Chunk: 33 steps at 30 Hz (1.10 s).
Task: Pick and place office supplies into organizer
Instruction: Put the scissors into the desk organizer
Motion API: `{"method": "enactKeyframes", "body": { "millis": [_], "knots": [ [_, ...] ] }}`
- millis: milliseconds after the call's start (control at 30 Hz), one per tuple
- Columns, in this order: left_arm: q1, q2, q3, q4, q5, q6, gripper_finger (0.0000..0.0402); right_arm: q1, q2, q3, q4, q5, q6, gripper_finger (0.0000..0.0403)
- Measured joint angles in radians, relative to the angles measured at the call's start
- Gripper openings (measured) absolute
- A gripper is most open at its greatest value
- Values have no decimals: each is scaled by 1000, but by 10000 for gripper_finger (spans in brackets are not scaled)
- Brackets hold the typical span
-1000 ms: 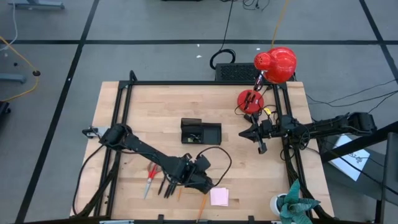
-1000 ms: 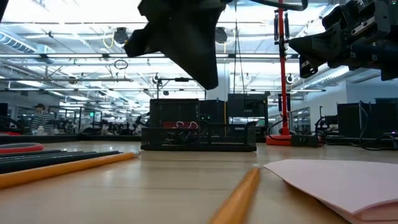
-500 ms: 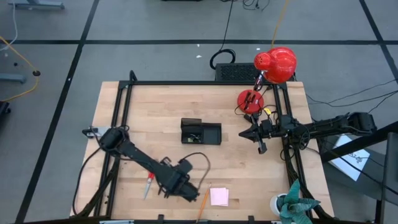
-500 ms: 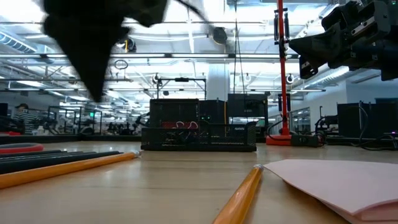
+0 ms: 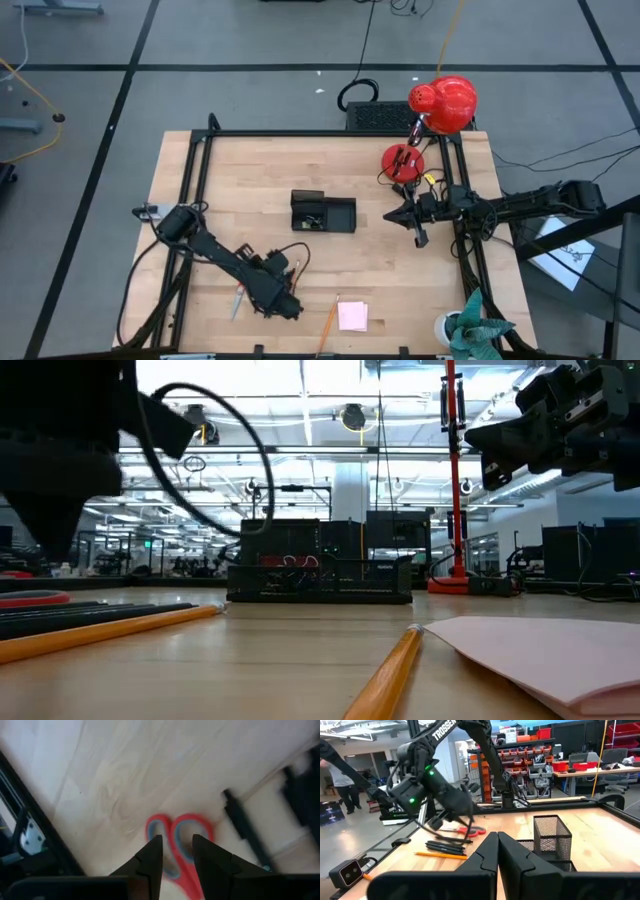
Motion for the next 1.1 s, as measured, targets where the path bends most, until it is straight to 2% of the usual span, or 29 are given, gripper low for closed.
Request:
{"method": "enactKeyframes", "body": {
  "millis": [133,233,333,433,700,900,1100],
  "knots": [
    [27,-66,-50,40,13,98,117,0,0,0,-21,1,0,0],
    [40,-124,-94,126,3,265,109,0,0,0,-23,1,-2,0],
    [45,-184,-148,217,45,467,98,0,0,0,-23,1,-5,0],
    [43,-254,-213,284,53,587,89,0,0,0,-27,1,-6,0],
    [48,-411,-407,474,5,654,74,0,1,0,-54,0,-8,0],
    [62,-431,-513,562,12,723,74,0,1,0,-60,1,-8,0],
    [96,-431,-569,596,78,757,74,0,1,0,-52,3,-8,0]
  ]
}}
